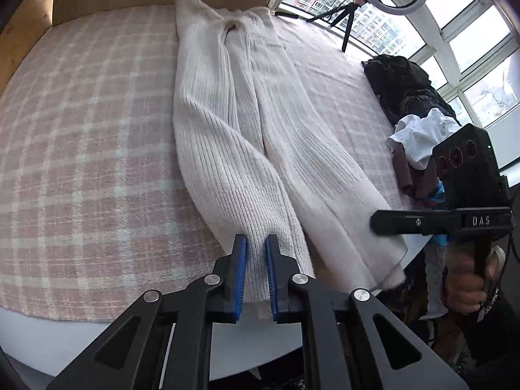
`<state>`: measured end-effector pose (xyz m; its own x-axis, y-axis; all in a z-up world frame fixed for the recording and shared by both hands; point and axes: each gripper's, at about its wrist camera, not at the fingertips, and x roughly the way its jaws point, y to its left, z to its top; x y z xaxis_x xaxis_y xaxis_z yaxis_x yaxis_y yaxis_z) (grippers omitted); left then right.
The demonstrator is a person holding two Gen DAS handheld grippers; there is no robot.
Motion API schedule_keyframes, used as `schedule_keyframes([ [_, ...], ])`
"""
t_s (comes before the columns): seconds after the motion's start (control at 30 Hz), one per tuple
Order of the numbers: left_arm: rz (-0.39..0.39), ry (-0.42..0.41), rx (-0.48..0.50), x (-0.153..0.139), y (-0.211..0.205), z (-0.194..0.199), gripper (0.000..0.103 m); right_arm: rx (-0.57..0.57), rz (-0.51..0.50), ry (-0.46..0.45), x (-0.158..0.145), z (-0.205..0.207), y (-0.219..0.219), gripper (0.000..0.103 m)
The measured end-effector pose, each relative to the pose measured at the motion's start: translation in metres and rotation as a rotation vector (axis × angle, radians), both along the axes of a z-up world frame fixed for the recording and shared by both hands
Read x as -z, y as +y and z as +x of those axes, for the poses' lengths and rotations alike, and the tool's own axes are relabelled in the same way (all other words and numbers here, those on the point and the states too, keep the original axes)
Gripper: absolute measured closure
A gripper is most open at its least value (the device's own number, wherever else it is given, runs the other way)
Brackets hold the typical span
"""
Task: Fold clothes
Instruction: 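Grasp the hem with the left gripper while the right gripper grasps the hem beside it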
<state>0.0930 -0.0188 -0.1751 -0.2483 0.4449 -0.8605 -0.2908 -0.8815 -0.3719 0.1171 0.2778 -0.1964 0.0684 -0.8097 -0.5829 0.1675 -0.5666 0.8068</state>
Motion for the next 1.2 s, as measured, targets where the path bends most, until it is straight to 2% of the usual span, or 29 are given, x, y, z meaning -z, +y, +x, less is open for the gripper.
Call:
schedule_keyframes([
  [0.03, -0.013, 0.017, 0.01, -0.008, -0.002, 0.0, 0.101, 0.012, 0.006, 0.01, -0.003, -0.001, 0.006, 0.089],
  [0.1, -0.069, 0.035, 0.027, -0.01, -0.001, 0.001, 0.1, -0.003, 0.088, 0.043, 0.001, 0.0, 0.007, 0.089],
  [0.2, -0.154, -0.036, 0.077, 0.021, 0.012, 0.001, 0.099, -0.05, 0.217, 0.022, 0.028, 0.008, 0.0, 0.089],
  [0.3, -0.121, -0.089, 0.026, 0.03, -0.004, 0.004, 0.097, -0.083, 0.342, 0.071, 0.039, 0.016, -0.008, 0.085],
  [0.33, -0.101, -0.085, 0.012, 0.027, -0.011, 0.007, 0.092, -0.076, 0.373, 0.088, 0.035, 0.016, -0.006, 0.083],
  [0.4, -0.08, -0.071, -0.012, 0.023, -0.025, 0.011, 0.085, -0.051, 0.453, 0.185, 0.019, 0.019, -0.005, 0.081],
  [0.53, -0.082, -0.058, -0.042, 0.025, -0.03, 0.014, 0.085, -0.122, 0.423, 0.337, -0.019, 0.029, -0.03, 0.079],
  [0.63, -0.074, -0.057, -0.065, 0.027, -0.029, 0.015, 0.085, -0.223, 0.331, 0.295, -0.014, 0.034, -0.072, 0.079],
  [0.77, -0.051, -0.05, -0.09, 0.027, -0.027, 0.02, 0.085, -0.298, 0.34, 0.2, 0.019, 0.03, -0.121, 0.078],
  [0.9, -0.032, -0.045, -0.122, 0.027, -0.032, 0.022, 0.085, -0.294, 0.339, 0.098, 0.04, 0.029, -0.139, 0.074],
  [1.0, -0.023, -0.044, -0.133, 0.029, -0.036, 0.024, 0.085, -0.283, 0.393, 0.147, 0.025, 0.036, -0.14, 0.071],
  [1.1, -0.015, -0.046, -0.14, 0.031, -0.039, 0.026, 0.085, -0.301, 0.393, 0.206, 0.006, 0.044, -0.15, 0.059],
  [1.13, -0.007, -0.049, -0.143, 0.033, -0.039, 0.025, 0.085, -0.323, 0.404, 0.223, 0.004, 0.047, -0.16, 0.059],
  [1.2, 0.002, -0.048, -0.138, 0.033, -0.038, 0.025, 0.085, -0.35, 0.485, 0.269, 0.009, 0.049, -0.174, 0.059],
])
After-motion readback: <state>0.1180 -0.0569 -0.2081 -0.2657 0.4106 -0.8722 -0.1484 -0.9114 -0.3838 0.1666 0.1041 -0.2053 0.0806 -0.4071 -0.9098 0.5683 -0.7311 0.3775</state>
